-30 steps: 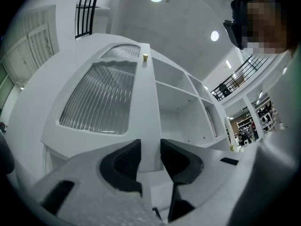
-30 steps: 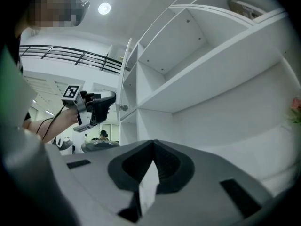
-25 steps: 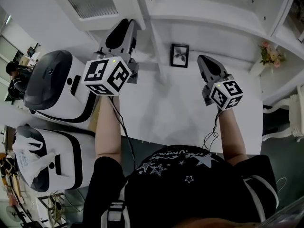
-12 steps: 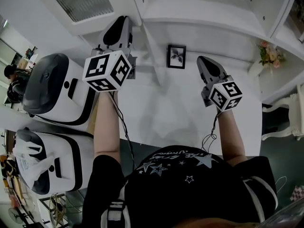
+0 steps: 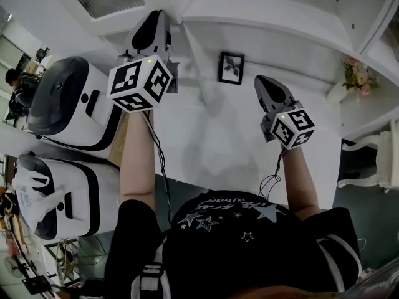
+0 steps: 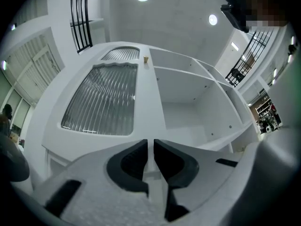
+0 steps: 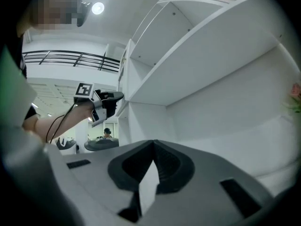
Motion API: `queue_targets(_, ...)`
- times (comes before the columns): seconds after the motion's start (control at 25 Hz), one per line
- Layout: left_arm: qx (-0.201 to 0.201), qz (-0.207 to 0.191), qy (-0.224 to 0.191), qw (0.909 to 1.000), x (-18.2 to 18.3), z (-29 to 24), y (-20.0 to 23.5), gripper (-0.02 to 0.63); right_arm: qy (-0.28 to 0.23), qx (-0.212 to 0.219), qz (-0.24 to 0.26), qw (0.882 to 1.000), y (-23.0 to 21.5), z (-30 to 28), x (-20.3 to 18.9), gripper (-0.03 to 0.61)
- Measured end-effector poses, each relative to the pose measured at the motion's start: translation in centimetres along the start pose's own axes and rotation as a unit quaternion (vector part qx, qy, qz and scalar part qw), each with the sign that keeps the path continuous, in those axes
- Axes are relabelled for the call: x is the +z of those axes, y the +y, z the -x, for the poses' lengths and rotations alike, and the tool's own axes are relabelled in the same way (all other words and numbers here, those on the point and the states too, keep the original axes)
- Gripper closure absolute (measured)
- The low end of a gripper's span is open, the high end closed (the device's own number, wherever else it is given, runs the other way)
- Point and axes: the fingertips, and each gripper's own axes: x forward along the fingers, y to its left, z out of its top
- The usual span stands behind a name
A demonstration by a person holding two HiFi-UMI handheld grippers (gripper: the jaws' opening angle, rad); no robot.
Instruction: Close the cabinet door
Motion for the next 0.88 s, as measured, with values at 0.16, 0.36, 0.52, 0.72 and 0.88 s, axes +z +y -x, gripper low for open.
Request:
queue_targets(0.16,0.025,-0.004,-0.021,0.9994,0.2,0.1,-0.2,0.572,0.009,0.037,-0.006,0.999,0.4,-0.9,-0.7,0.572)
queue_targets(0.36,0.048,-0.026,-0.024,0.9982,0.5,1.1,-0.4,0.565,0.012,0.078,0.003,0.997,2.1,-2.0,-0.4,0.573)
queue_targets(0.52,0.044,-0.055,-0.038,0.9968,1.7,3.2,-1.7,0.560,0.010,0.100,0.004,0.995,3.6,-2.2,-0.2,0.572)
queue_targets(0.72,0.058,-0.050,-0.035,0.9964,1.5,9.5,-2.3,0.560,0.006,0.119,0.004,0.993,6.5,-2.2,-0.2,0.572)
queue_targets(0.88,0.097,-0.042,0.001,0.9944,-0.2,16.9,-2.0,0.560,0.007,0.149,0.010,0.989,10.7,-1.4,0.1,0.572)
